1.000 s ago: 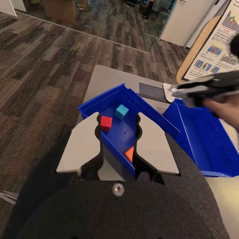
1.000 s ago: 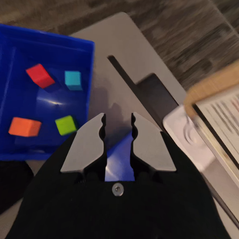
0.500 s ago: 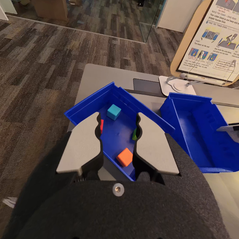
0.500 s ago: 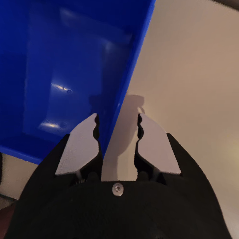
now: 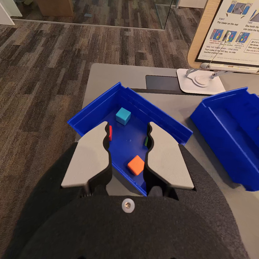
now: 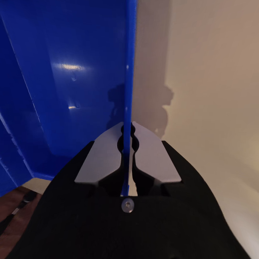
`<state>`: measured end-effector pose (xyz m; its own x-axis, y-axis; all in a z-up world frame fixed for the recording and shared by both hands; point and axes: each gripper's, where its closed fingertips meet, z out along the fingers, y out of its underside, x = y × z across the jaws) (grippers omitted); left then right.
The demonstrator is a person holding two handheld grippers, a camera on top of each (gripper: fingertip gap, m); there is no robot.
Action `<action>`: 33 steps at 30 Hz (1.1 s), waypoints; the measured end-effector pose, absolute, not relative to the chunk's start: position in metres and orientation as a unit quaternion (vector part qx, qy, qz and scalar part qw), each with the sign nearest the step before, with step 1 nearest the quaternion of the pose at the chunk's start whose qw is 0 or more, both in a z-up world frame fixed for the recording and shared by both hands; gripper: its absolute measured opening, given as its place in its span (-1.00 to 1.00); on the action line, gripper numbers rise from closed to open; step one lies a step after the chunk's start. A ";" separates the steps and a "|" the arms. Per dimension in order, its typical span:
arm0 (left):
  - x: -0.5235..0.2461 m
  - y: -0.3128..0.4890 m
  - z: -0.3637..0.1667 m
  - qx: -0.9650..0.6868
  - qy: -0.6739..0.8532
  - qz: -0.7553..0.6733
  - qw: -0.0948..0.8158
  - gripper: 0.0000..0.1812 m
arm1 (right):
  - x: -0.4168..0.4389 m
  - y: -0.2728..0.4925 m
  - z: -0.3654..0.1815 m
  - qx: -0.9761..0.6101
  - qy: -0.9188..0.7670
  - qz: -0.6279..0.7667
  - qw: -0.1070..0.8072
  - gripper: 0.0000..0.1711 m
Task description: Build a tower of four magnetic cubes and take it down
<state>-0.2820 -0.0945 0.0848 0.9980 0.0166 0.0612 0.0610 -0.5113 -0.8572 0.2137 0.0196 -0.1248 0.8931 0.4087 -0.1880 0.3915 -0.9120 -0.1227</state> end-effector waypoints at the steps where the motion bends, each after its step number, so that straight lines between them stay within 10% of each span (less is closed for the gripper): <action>1: -0.280 -0.093 0.084 -0.870 -0.020 -0.020 0.492 -0.44 | 0.231 0.022 -0.125 -0.974 -0.201 0.098 0.043 -0.92; 28: -0.296 -0.079 0.062 -0.891 -0.056 0.039 0.449 -0.38 | 0.496 0.004 -0.128 -0.991 -0.014 0.105 0.083 -0.91; 33: -0.328 -0.093 0.040 -0.905 -0.107 0.043 0.409 -0.28 | 0.503 0.019 -0.094 -0.974 0.019 0.099 0.203 -0.55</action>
<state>-0.3277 -0.0926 0.0400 0.9735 0.2284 0.0092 0.1578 -0.6422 -0.7501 0.5035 0.0194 -0.0939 0.9798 0.0023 -0.2002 -0.0778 -0.9171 -0.3910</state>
